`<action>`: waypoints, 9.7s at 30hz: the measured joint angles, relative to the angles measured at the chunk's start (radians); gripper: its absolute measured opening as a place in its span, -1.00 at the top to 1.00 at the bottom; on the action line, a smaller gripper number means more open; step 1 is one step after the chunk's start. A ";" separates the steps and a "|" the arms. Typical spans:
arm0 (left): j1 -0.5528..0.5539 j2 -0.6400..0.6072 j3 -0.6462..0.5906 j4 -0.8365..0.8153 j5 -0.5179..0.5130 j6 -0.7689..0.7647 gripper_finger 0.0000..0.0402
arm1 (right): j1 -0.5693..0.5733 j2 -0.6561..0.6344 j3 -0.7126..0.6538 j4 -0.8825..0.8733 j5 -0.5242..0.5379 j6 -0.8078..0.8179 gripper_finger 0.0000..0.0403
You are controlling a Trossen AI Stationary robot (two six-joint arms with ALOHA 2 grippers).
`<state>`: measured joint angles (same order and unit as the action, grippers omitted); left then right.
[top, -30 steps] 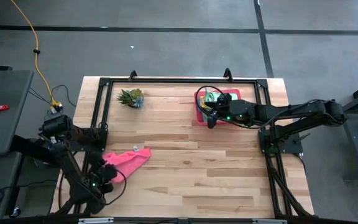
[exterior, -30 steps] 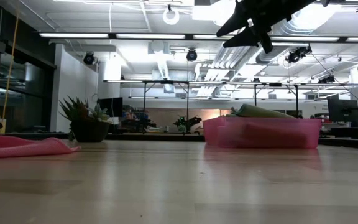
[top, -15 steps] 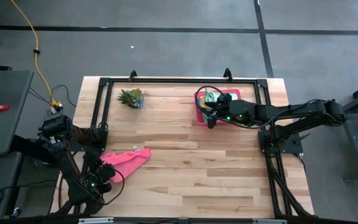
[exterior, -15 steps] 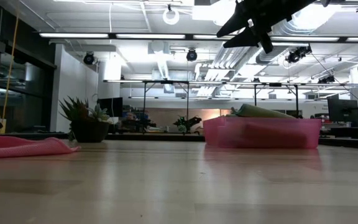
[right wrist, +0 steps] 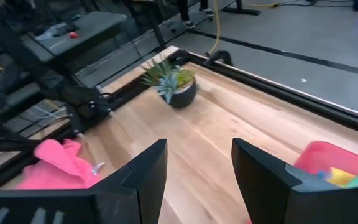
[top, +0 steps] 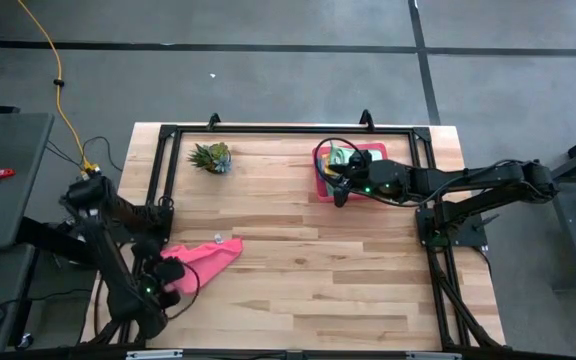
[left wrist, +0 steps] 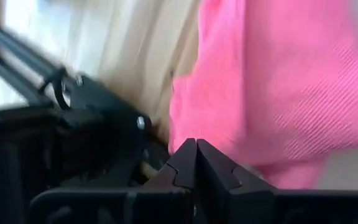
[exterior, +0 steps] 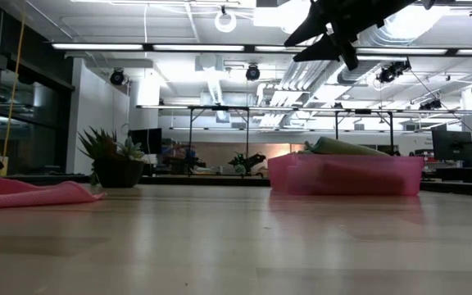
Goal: Fold microfiber towels
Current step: Fold the pink microfiber cloth
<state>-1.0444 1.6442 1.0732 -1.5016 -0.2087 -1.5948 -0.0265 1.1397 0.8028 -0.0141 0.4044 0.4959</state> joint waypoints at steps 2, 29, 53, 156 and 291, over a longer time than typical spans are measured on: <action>0.030 -0.067 0.023 -0.036 -0.053 0.001 0.99 | 0.000 0.000 0.000 0.031 -0.034 -0.010 0.14; 0.245 -0.281 -0.066 0.222 -0.157 0.274 0.21 | 0.000 -0.002 0.000 0.109 -0.198 -0.120 0.14; -0.053 -0.079 -0.224 0.332 -0.073 0.211 -0.04 | 0.000 -0.001 0.000 0.055 -0.143 -0.120 0.14; 0.608 -0.041 -0.310 0.807 0.155 0.632 1.00 | 0.003 -0.001 0.001 0.032 -0.119 -0.024 0.14; 0.715 -0.427 0.087 0.795 -0.290 1.592 1.00 | 0.143 0.454 0.001 0.067 -0.342 -0.425 0.14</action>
<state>-0.3294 1.2171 1.1599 -0.7069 -0.4988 -0.0029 0.1162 1.5941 0.8036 0.0526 0.0625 0.0713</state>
